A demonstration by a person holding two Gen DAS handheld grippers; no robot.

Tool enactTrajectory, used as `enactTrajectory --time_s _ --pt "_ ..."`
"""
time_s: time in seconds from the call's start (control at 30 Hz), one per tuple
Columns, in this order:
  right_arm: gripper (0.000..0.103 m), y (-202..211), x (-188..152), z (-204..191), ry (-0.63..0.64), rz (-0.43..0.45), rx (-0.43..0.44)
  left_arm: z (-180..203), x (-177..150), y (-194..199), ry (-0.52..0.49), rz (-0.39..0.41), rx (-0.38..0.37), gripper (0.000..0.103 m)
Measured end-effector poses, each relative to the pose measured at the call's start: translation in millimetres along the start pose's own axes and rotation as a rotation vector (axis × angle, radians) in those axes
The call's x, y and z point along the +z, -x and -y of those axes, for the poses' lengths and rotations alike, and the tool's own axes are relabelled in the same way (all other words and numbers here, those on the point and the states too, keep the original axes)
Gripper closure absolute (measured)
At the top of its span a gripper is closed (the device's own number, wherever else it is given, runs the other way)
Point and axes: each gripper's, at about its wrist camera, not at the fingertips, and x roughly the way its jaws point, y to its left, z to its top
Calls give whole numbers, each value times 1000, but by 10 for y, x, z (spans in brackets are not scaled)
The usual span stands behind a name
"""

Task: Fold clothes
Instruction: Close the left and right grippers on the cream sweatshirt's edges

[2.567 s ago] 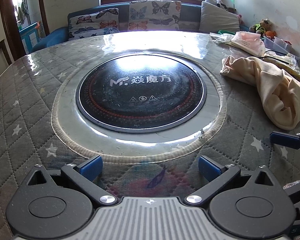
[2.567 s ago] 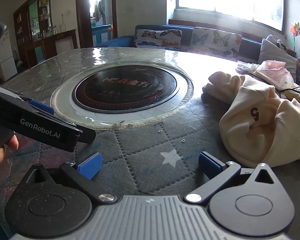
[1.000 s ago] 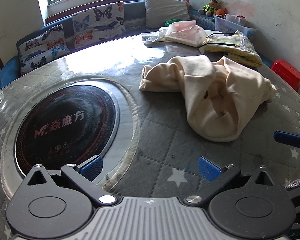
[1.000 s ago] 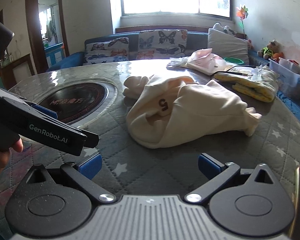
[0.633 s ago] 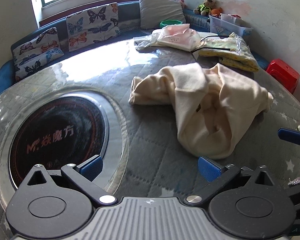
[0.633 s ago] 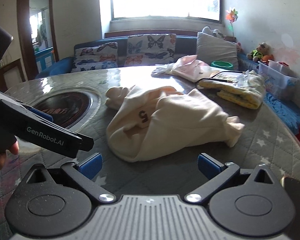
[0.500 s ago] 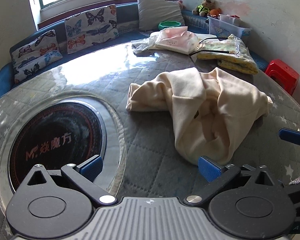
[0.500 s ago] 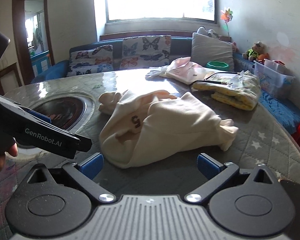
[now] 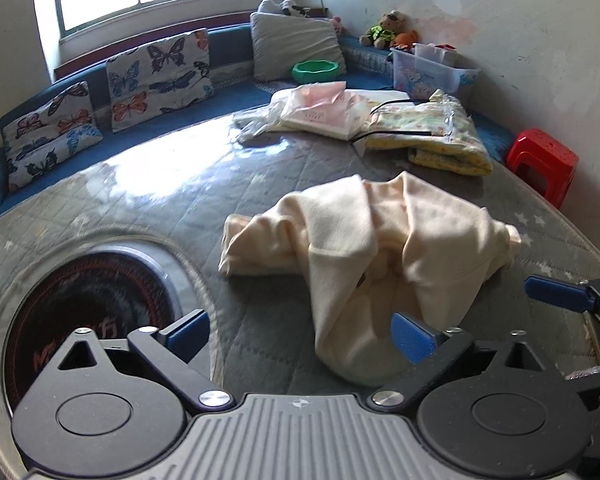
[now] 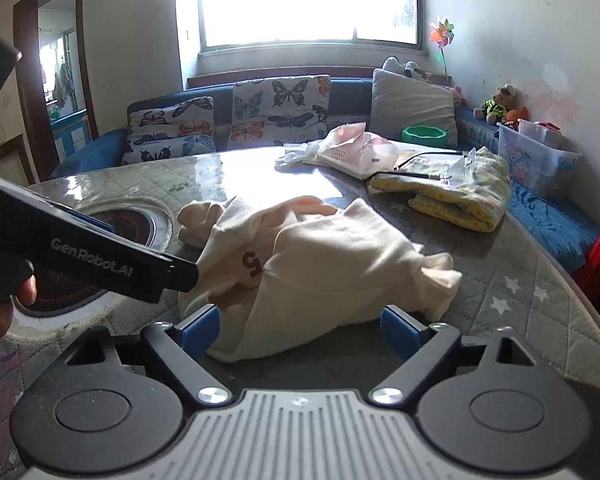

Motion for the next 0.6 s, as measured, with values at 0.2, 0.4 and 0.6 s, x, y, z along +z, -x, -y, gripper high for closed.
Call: enactTrajectory --time_s 0.2,0.4,0.6 --pt "18 -39 93 19 8 16 -7 76 154 -86 -37 16 -31 13" --pt "20 -82 138 26 13 21 -10 129 281 -225 -56 16 -47 26" --pt "20 -105 156 40 11 20 -14 92 307 -355 -41 -13 -64 51"
